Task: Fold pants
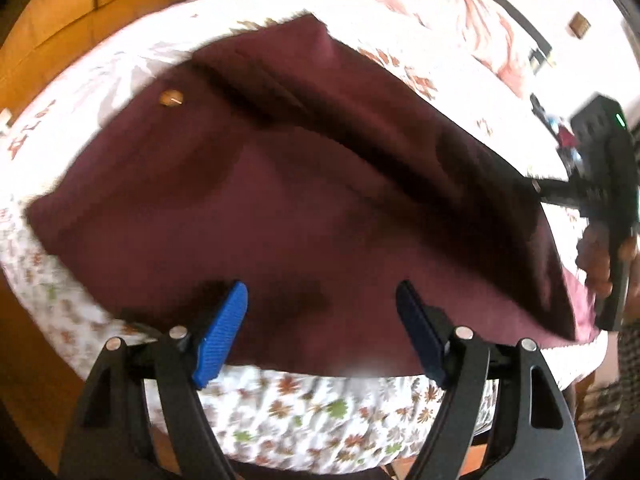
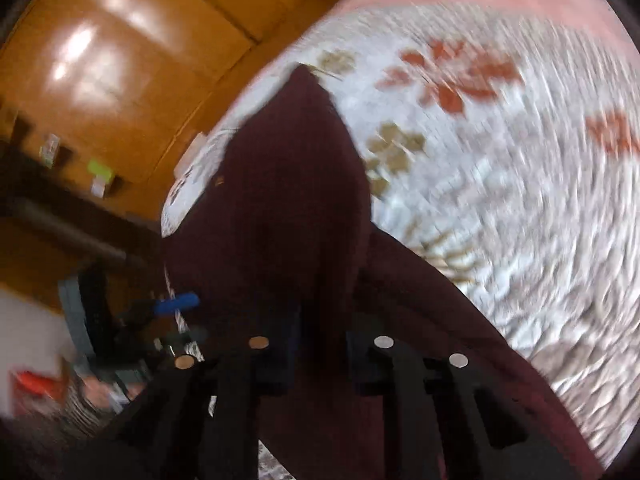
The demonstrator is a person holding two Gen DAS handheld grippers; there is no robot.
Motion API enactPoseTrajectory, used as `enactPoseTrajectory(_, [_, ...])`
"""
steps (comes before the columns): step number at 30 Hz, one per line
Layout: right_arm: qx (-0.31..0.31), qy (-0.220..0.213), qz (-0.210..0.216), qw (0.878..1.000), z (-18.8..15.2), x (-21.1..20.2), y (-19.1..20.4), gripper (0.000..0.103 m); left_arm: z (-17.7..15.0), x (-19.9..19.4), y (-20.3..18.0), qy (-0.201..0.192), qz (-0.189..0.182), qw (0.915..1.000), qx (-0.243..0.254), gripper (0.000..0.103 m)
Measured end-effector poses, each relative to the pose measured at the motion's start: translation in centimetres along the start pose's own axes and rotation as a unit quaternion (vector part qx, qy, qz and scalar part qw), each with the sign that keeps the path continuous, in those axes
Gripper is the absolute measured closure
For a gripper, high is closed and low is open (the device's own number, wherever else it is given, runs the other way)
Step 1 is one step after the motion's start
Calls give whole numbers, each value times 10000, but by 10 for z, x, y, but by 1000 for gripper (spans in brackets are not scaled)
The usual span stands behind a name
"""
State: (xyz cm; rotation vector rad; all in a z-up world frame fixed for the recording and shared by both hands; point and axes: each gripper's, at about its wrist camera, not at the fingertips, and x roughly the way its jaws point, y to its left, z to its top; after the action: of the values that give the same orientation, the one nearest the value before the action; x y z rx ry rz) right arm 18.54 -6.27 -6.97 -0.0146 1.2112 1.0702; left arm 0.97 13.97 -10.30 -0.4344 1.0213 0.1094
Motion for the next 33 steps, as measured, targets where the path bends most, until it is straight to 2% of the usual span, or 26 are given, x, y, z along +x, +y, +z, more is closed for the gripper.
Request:
enactPoseTrajectory(2, [-353, -183, -40, 9992, -4, -8, 22, 87, 6, -16, 6, -153, 20, 9998, -101, 27])
enactPoseTrajectory(4, [-1032, -288, -265, 9939, -16, -10, 53, 87, 14, -30, 7, -296, -33, 9994, -187, 27])
enactPoseTrajectory(6, [-1366, -158, -372, 9898, -31, -1, 74, 87, 29, -43, 5, -405, -191, 9986, -299, 26])
enactPoseTrajectory(9, [-1771, 110, -769, 9811, -64, 22, 88, 87, 59, -40, -18, -230, -363, 9983, -399, 17])
enactPoseTrajectory(11, [-1687, 240, -777, 9823, -76, 37, 84, 87, 75, -32, -37, -66, -111, 9995, -298, 16])
enactPoseTrajectory(13, [-1406, 192, -679, 9876, -82, 42, 73, 87, 94, -20, -56, 254, 526, 9983, 55, 13])
enactPoseTrajectory(14, [-1208, 130, -587, 9908, -83, 44, 67, 87, 102, -9, -67, 435, 903, 9946, 255, 13])
enactPoseTrajectory(16, [-958, 43, -452, 9944, -83, 43, 58, 87, 118, 14, -89, 680, 1336, 9869, 596, 13])
enactPoseTrajectory(18, [-811, -22, -349, 9961, -86, 37, 55, 87, 127, 35, -101, 950, 1779, 9767, 727, 13])
enactPoseTrajectory(22, [-657, -119, -236, 9975, -87, 34, 49, 86, 136, 54, -103, 1097, 2225, 9665, 659, 13])
enactPoseTrajectory(23, [-644, -129, -226, 9976, -86, 35, 48, 86, 139, 58, -102, 1124, 2429, 9617, 599, 13])
enactPoseTrajectory(28, [-706, -178, -251, 9970, -87, 34, 47, 86, 152, 77, -94, 1364, 2753, 9509, 374, 13])
enactPoseTrajectory(29, [-700, -194, -248, 9970, -87, 32, 49, 86, 154, 80, -91, 1411, 2721, 9513, 335, 27])
enactPoseTrajectory(30, [-678, -209, -237, 9972, -87, 32, 49, 86, 154, 81, -87, 1487, 2445, 9580, 191, 43])
enactPoseTrajectory(31, [-641, -213, -209, 9975, -86, 32, 49, 86, 153, 83, -83, 1599, 2155, 9633, -12, 72])
enactPoseTrajectory(32, [-617, -210, -177, 9977, -88, 31, 49, 86, 152, 82, -77, 1691, 1891, 9670, -249, 91])
enactPoseTrajectory(33, [-593, -212, -153, 9979, -89, 29, 47, 86, 151, 81, -76, 1692, 1846, 9677, -270, 91])
